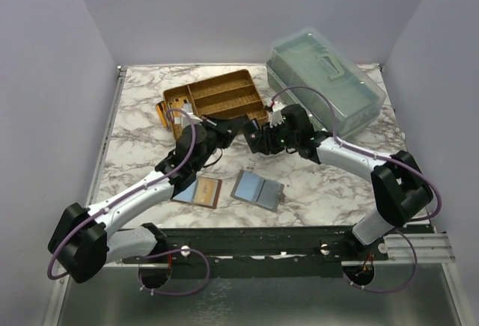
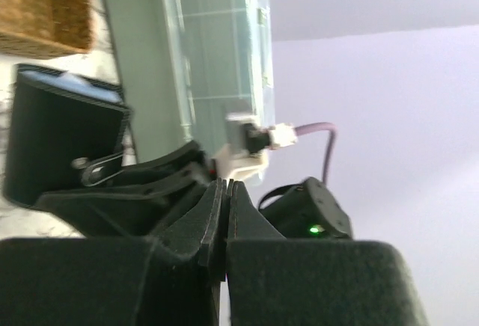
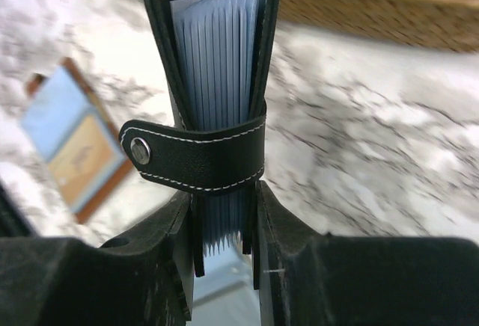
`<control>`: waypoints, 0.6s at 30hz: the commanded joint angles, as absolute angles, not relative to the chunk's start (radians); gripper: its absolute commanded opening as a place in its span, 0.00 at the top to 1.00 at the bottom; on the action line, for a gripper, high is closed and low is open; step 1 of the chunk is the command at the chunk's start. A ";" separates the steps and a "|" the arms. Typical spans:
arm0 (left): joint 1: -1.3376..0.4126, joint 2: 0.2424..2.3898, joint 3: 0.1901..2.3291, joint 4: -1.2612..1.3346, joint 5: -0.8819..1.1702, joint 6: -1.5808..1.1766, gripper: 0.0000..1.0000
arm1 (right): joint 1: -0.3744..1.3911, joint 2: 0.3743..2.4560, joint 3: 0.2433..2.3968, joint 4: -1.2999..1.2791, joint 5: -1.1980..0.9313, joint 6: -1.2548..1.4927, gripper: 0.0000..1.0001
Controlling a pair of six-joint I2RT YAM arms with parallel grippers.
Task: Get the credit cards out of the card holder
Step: Open the card holder.
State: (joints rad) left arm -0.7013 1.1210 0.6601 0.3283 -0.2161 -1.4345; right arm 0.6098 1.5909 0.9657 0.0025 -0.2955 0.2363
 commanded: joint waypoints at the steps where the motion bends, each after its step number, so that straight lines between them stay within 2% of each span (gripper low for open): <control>1: -0.701 1.205 0.760 0.377 -0.080 -1.365 1.00 | 0.606 1.529 0.932 -0.022 -0.311 0.119 1.00; 3: -0.701 1.235 0.791 0.376 -0.013 -1.287 0.99 | 0.605 1.488 0.907 -0.034 -0.410 0.040 1.00; 4: -0.701 1.235 0.798 0.374 -0.003 -1.249 0.94 | 0.604 1.470 0.902 -0.056 -0.444 -0.009 1.00; 6: -0.700 1.204 0.805 0.338 0.020 -1.142 0.79 | 0.604 1.453 0.917 -0.145 -0.505 -0.165 1.00; 9: -0.699 1.144 0.825 0.158 0.024 -0.987 0.51 | 0.604 1.433 0.919 -0.260 -0.522 -0.343 1.00; 11: -0.696 1.110 0.817 0.037 0.010 -0.920 0.40 | 0.604 1.427 0.903 -0.282 -0.518 -0.379 1.00; 14: -0.677 1.048 0.732 -0.025 -0.021 -0.909 0.36 | 0.604 1.435 0.888 -0.286 -0.547 -0.410 1.00; 18: -0.672 0.958 0.585 0.068 0.029 -0.830 0.34 | 0.592 1.485 0.936 -0.346 -0.650 -0.420 1.00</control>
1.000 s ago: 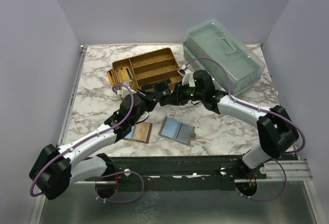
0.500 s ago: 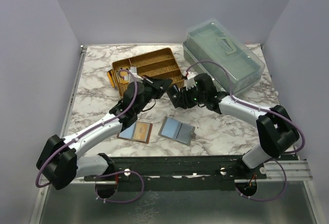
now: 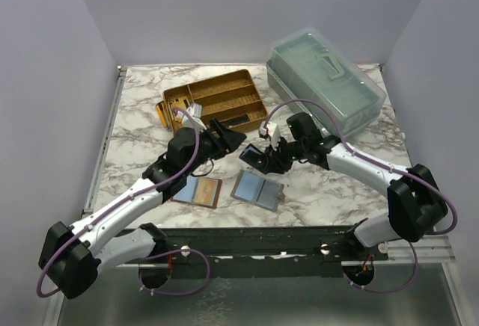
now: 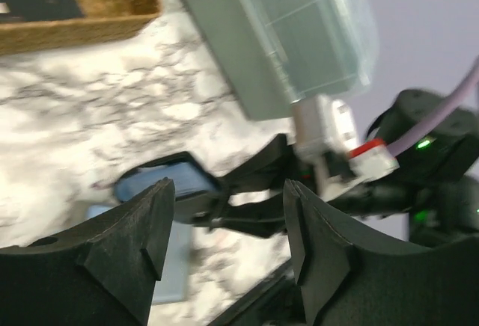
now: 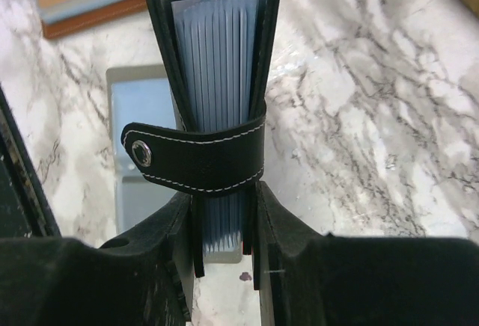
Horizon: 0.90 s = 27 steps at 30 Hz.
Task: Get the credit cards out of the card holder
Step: Open the card holder.
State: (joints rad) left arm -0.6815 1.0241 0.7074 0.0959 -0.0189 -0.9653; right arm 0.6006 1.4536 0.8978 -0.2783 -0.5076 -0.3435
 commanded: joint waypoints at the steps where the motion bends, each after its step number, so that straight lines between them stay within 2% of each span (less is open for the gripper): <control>1: -0.673 0.934 0.557 0.084 0.045 -0.785 0.33 | 0.586 1.498 0.949 -0.368 -0.705 -0.429 1.00; 5: -0.670 0.813 0.417 0.133 0.066 -0.665 0.25 | 0.542 1.519 0.992 -0.445 -0.916 -0.436 1.00; 8: -0.668 0.716 0.308 0.251 0.113 -0.740 0.02 | 0.490 1.503 0.991 -0.427 -1.042 -0.389 1.00; 12: -0.668 0.686 0.218 0.452 0.196 -0.838 0.01 | 0.439 1.494 0.979 -0.391 -1.145 -0.336 0.99; 15: -0.667 0.753 0.170 0.678 0.257 -0.905 0.01 | 0.424 1.504 0.981 -0.373 -1.220 -0.306 0.99; 23: -0.671 1.029 0.261 0.934 0.344 -0.925 0.02 | 0.418 1.517 1.000 -0.348 -1.367 -0.256 0.99; 27: -0.673 1.102 0.295 1.021 0.354 -0.944 0.06 | 0.416 1.526 1.000 -0.339 -1.391 -0.241 0.99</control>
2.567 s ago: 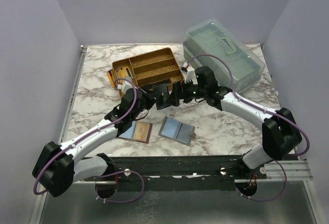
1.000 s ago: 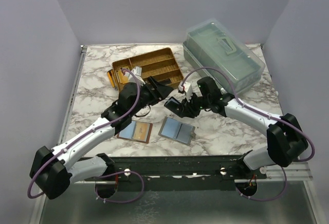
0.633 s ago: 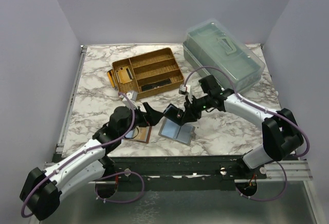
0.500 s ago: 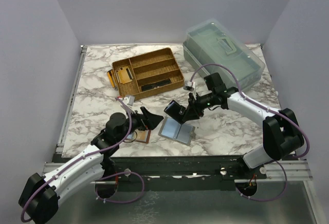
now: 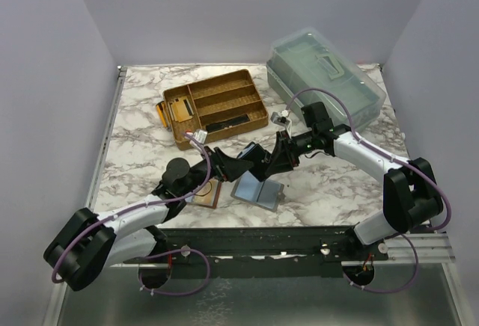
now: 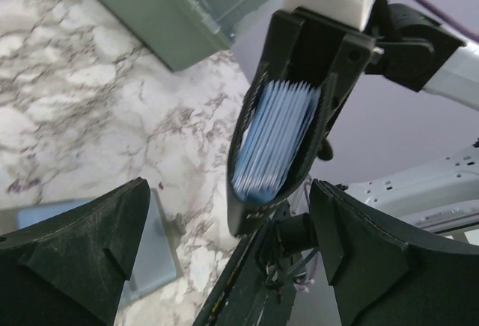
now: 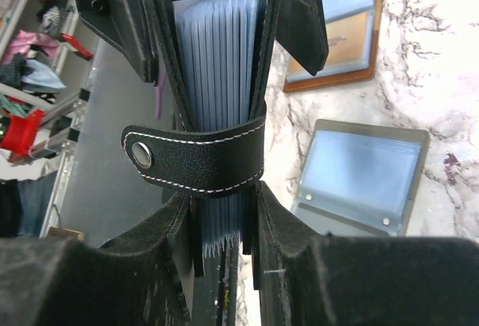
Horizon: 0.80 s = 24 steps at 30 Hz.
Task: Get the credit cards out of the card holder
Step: Open the card holder.
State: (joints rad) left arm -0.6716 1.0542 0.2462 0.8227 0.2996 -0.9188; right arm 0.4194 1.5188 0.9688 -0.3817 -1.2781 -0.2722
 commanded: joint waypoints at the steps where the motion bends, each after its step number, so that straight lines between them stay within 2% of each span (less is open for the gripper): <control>1: -0.676 1.115 0.298 1.049 0.354 -0.956 0.07 | 0.416 1.530 1.001 -0.340 -1.394 -0.240 0.99; 9: -0.681 1.211 0.326 1.148 0.402 -1.016 0.25 | 0.414 1.552 1.011 -0.329 -1.423 -0.216 0.98; 13: -0.683 1.234 0.327 1.168 0.418 -1.031 0.40 | 0.409 1.557 1.013 -0.327 -1.428 -0.206 0.97; 14: -0.682 1.237 0.326 1.169 0.422 -1.031 0.46 | 0.406 1.557 1.013 -0.324 -1.427 -0.203 0.97; 17: -0.682 1.241 0.316 1.170 0.417 -1.027 0.78 | 0.401 1.550 1.011 -0.320 -1.417 -0.197 0.95; 19: -0.683 1.235 0.304 1.170 0.402 -1.026 0.91 | 0.399 1.543 1.011 -0.319 -1.395 -0.196 0.93; 22: -0.683 1.221 0.294 1.168 0.371 -1.036 0.98 | 0.396 1.528 1.015 -0.319 -1.333 -0.198 0.80; 24: -0.684 1.219 0.294 1.162 0.346 -1.061 1.00 | 0.396 1.521 1.025 -0.320 -1.290 -0.202 0.67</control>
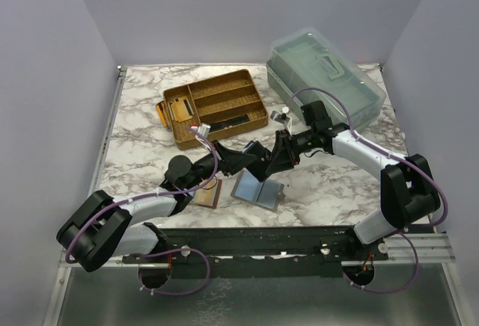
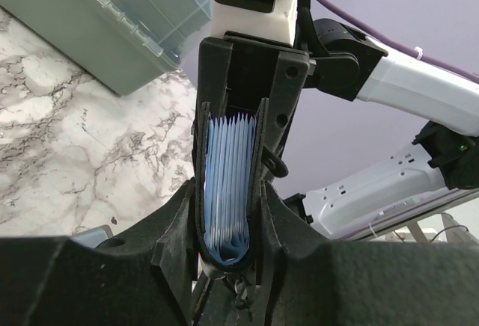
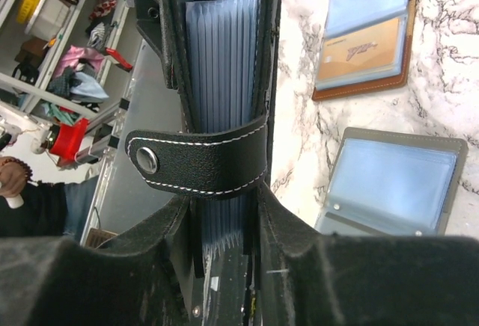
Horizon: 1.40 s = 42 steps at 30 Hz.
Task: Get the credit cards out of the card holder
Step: Open the card holder.
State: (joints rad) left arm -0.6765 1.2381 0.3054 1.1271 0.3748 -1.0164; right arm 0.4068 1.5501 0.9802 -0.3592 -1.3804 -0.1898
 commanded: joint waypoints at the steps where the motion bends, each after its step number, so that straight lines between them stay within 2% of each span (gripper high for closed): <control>1: -0.685 1.223 0.299 1.158 0.336 -1.079 1.00 | 0.397 1.519 1.035 -0.321 -1.273 -0.205 0.61; 5: -0.703 1.251 0.315 1.142 0.288 -1.155 1.00 | 0.397 1.547 1.101 -0.354 -1.226 -0.212 0.47; 8: -0.723 1.256 0.317 1.141 0.243 -1.171 1.00 | 0.396 1.567 1.133 -0.348 -1.196 -0.189 0.43; 14: -0.727 1.219 0.301 1.130 0.235 -1.144 1.00 | 0.359 1.549 1.112 -0.256 -1.113 -0.071 0.44; 18: -0.726 1.167 0.264 1.118 0.245 -1.091 1.00 | 0.299 1.519 1.076 -0.204 -1.157 -0.009 0.44; 28: -0.712 1.155 0.324 1.131 0.499 -0.953 1.00 | 0.297 1.530 1.041 -0.153 -1.419 0.057 0.44; 33: -0.706 1.193 0.363 1.168 0.570 -0.936 1.00 | 0.309 1.512 1.022 -0.114 -1.462 0.089 0.44; 36: -0.698 1.201 0.365 1.192 0.557 -0.929 1.00 | 0.313 1.502 1.005 -0.112 -1.478 0.089 0.47; 40: -0.687 1.218 0.364 1.238 0.554 -0.949 1.00 | 0.313 1.473 0.990 -0.100 -1.471 0.094 0.63; 42: -0.682 1.225 0.359 1.268 0.552 -0.961 1.00 | 0.313 1.457 0.989 -0.087 -1.468 0.104 0.74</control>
State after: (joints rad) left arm -0.6949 1.2129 0.3367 1.1301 0.5251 -0.9531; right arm 0.3065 1.5105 1.0016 -0.1310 -1.4315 0.0868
